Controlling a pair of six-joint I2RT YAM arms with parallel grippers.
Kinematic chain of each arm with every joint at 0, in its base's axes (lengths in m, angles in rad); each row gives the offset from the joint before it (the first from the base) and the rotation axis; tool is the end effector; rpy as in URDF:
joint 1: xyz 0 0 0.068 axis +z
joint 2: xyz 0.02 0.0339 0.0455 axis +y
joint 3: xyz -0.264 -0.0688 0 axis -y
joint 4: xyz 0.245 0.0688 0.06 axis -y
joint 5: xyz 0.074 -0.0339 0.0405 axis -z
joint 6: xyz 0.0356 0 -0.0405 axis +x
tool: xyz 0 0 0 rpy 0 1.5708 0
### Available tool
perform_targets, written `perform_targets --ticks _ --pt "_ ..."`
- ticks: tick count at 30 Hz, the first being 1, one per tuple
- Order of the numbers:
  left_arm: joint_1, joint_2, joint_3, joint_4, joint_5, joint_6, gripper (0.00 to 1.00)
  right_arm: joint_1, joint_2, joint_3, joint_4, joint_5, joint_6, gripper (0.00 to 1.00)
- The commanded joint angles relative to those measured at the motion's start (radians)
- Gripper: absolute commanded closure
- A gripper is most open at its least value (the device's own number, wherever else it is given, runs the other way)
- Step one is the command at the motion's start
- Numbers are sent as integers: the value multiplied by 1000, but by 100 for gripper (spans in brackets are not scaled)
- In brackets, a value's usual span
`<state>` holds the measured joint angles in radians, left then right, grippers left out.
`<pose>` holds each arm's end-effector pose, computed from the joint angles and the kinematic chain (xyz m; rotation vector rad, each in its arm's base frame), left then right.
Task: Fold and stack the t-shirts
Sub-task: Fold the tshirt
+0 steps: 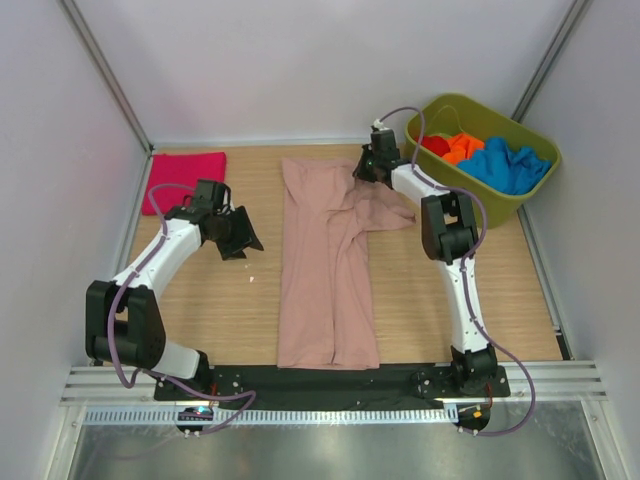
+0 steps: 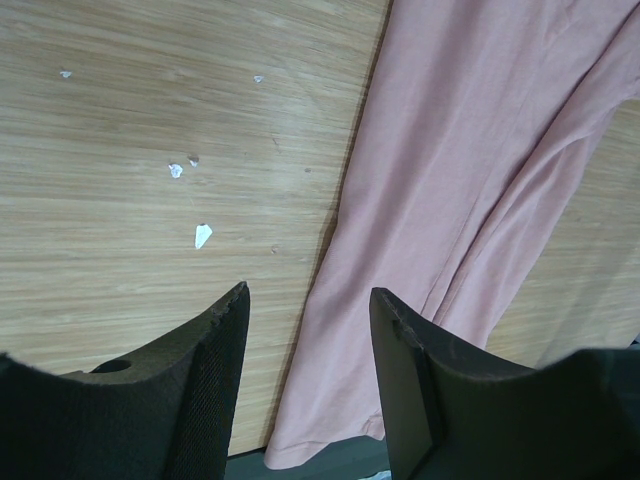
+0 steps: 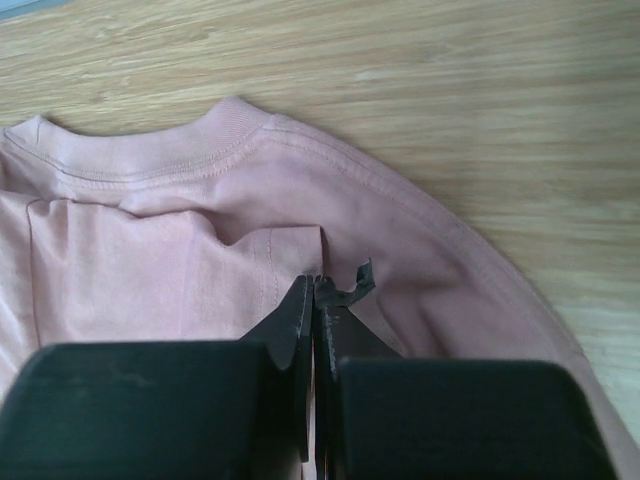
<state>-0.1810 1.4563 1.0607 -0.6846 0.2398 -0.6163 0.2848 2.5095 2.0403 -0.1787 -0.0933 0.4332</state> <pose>0.2839 -0.0606 0.2409 -0.5083 2.6792 -0.5675 0.5422 0.1622 0.1462 0.1153 2.2585 0.4938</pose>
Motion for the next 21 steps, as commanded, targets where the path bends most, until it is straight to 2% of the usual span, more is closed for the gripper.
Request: perform_targets --ticks 1,16,19,20,21 --pt "3 4 21 28 24 13 47 1 -145 -40 77 58 16 99" --pt "3 7 24 26 24 13 47 1 -222 -141 122 89 30 99" --pt "5 9 24 26 30 12 47 1 -213 -117 111 63 19 99" --pt "3 7 22 26 32 12 47 2 -175 -89 66 41 10 98" --pt "3 7 22 26 32 12 47 -1 -154 -54 38 -3 1 93"
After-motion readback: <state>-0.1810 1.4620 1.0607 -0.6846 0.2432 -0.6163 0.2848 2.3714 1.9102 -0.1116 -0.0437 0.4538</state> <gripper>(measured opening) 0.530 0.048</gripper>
